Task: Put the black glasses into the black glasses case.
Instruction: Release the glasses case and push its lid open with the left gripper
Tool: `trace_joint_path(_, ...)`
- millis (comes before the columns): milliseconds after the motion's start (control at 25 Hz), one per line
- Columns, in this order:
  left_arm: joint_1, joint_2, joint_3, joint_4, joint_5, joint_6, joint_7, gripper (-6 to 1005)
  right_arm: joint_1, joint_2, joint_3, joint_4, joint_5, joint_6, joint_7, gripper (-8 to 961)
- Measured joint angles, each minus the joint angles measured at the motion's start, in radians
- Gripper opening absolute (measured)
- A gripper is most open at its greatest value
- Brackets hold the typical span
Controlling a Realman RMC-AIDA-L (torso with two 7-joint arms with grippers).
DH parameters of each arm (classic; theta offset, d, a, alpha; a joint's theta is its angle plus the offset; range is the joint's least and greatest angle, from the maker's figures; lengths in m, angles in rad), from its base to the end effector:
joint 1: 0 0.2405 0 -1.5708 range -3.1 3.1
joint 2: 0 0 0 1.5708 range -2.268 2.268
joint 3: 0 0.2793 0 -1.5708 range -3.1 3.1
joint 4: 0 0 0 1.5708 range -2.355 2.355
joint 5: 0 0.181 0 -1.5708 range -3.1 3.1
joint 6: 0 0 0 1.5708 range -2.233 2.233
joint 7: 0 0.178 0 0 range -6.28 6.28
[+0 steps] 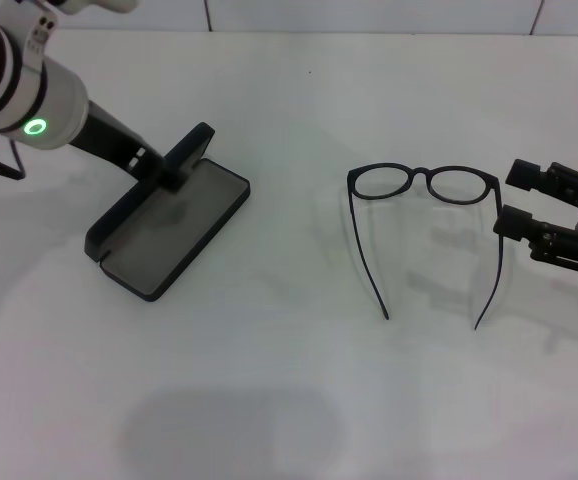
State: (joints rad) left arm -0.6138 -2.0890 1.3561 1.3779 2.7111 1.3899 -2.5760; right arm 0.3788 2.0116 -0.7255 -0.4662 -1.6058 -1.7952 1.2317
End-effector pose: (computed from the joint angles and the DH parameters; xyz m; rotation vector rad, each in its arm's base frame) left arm -0.2153 0.3842 -0.0244 -2.4144 -0.7963 0.3952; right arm 0.2525 0.2817 0.0015 -2.5116 0.6122 1.2420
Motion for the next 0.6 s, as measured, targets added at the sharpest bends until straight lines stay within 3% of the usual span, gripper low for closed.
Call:
trace_joint_path(400,-0.026,-0.001,0.019,-0.065,0.056,0.002,-0.019,732,0.007,-0.003,0.0,0.0,0.0,0.026,-0.007,797)
trace_joint_path(600,-0.025,-0.001,0.025,-0.066,0.056,0.003,-0.019,537,0.006,-0.002,0.0,0.0,0.0,0.029,-0.008,797)
